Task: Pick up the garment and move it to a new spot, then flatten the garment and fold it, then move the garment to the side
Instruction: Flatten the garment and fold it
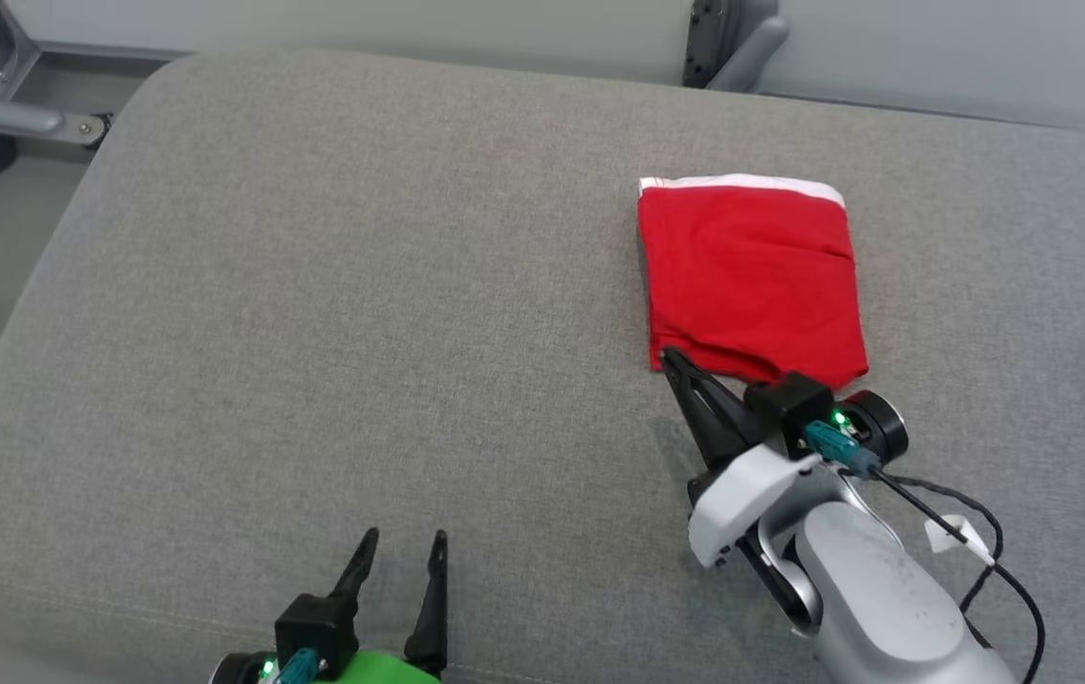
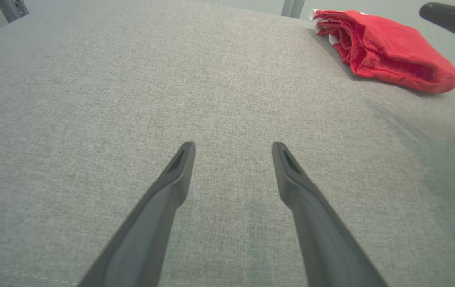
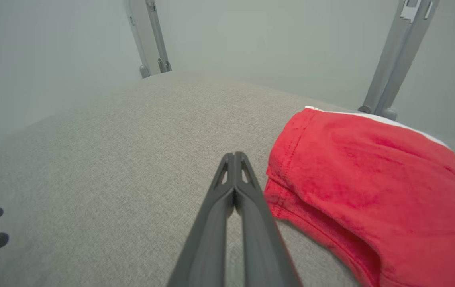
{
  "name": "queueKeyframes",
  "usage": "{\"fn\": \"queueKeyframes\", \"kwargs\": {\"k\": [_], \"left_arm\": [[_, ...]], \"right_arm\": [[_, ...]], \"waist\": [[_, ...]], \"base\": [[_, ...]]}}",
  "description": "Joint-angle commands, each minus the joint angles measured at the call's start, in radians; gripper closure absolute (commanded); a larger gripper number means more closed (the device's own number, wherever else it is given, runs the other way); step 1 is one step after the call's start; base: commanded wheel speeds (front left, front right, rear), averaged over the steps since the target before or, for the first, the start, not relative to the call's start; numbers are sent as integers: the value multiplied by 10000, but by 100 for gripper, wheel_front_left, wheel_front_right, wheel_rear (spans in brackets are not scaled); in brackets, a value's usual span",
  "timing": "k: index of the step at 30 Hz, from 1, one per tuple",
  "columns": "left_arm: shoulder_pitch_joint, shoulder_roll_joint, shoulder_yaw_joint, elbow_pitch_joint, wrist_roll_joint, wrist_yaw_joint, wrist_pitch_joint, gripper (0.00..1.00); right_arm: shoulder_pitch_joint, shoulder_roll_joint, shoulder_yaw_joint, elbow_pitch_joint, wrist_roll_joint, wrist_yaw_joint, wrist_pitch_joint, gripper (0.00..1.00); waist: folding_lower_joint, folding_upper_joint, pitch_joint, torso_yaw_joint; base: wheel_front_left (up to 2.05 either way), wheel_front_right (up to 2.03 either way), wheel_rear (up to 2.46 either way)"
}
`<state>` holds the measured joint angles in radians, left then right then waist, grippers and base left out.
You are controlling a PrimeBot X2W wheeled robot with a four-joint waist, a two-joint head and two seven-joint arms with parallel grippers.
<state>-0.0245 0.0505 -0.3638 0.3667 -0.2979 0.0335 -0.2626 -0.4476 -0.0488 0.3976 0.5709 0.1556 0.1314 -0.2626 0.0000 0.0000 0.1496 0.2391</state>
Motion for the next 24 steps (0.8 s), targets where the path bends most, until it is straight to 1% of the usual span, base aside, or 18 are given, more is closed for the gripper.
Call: {"fn": "queueKeyframes", "kwargs": {"k": [1,2,8,11,13,16,18,20,22,24], "left_arm": [[341,10,184,-148,104,65,-26,0],[494,24,334,-249,147,95,-27,0],[1210,74,1159,-818,380,66,-27,0],[1372,63,1552,-1102,485,-95,-27,0],[1497,53,1703,-1205,600,-211,-27,0],[1567,40,1905,-1248,713,-538,-27,0],[1615,33,1984,-1271,826,-706,-27,0],[1681,27,2046,-1215,960,-864,-27,0],[1683,25,2131,-1205,952,-906,-27,0],[1703,17,2239,-1240,874,-1041,-27,0]], "right_arm": [[530,-43,-311,-451,-278,-17,-25,13],[877,-40,-502,-728,-471,-17,-25,0],[2815,-28,-2167,-2524,-1154,-17,-25,0],[3611,-63,-3048,-3046,-1396,-17,-25,0],[4079,-71,-3655,-3257,-1507,-17,-27,0],[4719,-65,-4473,-3436,-1531,-17,-25,0],[5129,-169,-5057,-3489,-1714,-17,-25,0],[5505,-131,-5576,-3436,-1791,-17,-25,0],[5649,-134,-5747,-3382,-1878,-17,-25,0],[5841,-138,-6058,-3272,-1882,-17,-25,0]], "waist": [[0,0,-743,-535],[0,0,-951,-661],[0,0,-1659,-1285],[0,0,-1794,-1477],[0,0,-1882,-1564],[0,0,-2015,-1693],[0,0,-2098,-1747],[0,0,-2181,-1797],[0,0,-2202,-1825],[0,0,-2237,-1892]], "base": [[0,0,0],[0,0,0],[0,0,0],[0,0,0],[0,0,0],[0,0,0],[0,0,0],[0,0,0],[0,0,0],[0,0,0]]}}
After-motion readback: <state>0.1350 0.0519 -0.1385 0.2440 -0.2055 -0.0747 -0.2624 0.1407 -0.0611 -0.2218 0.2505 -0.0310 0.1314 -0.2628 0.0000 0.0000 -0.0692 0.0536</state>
